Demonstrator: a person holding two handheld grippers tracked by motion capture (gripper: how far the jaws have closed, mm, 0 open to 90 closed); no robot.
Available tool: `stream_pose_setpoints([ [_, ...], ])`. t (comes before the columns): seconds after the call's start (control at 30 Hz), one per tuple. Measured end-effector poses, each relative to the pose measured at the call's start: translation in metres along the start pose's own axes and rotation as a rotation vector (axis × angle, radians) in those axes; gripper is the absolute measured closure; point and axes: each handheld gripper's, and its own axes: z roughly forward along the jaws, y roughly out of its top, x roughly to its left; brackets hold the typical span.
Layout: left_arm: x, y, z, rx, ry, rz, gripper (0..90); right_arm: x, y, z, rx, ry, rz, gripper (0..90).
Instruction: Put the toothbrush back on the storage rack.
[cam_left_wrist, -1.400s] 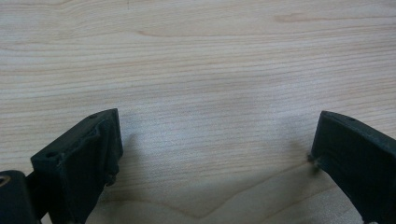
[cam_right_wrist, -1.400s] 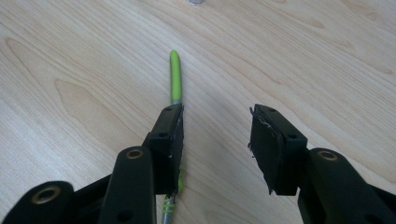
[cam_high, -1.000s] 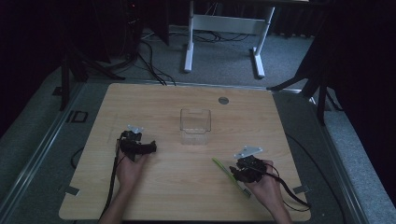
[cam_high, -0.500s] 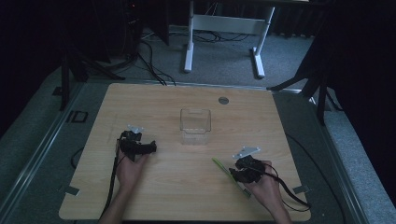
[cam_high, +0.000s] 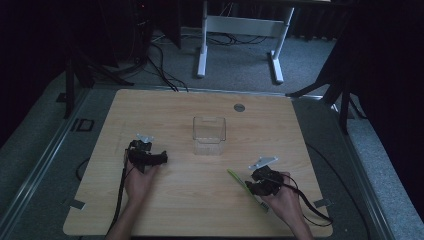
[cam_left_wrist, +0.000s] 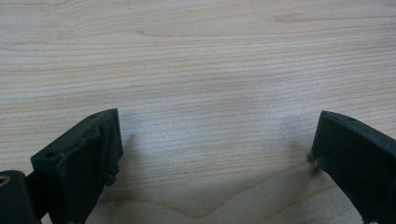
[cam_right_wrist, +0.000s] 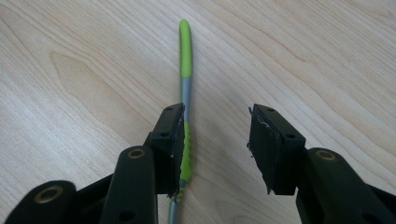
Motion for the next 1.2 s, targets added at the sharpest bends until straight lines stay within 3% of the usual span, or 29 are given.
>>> stream_pose_setpoints([
  [0.3,0.0,0.0,0.0,0.0,0.0,-0.001,2.4,-0.0004,0.0019,0.0003,0.007,0.006,0.011,53.9],
  [0.57,0.0,0.0,0.0,0.0,0.0,0.0,2.3,0.0018,0.0032,0.0011,0.015,-0.012,-0.022,51.0],
  [0.77,0.0,0.0,0.0001,-0.001,0.0,-0.001,2.4,0.003,0.0044,0.0016,0.024,-0.001,-0.015,51.2],
  [1.2,-0.0001,0.0,0.0,-0.001,0.0,-0.002,2.4,0.0018,0.0081,0.0011,0.082,0.057,0.066,54.4],
])
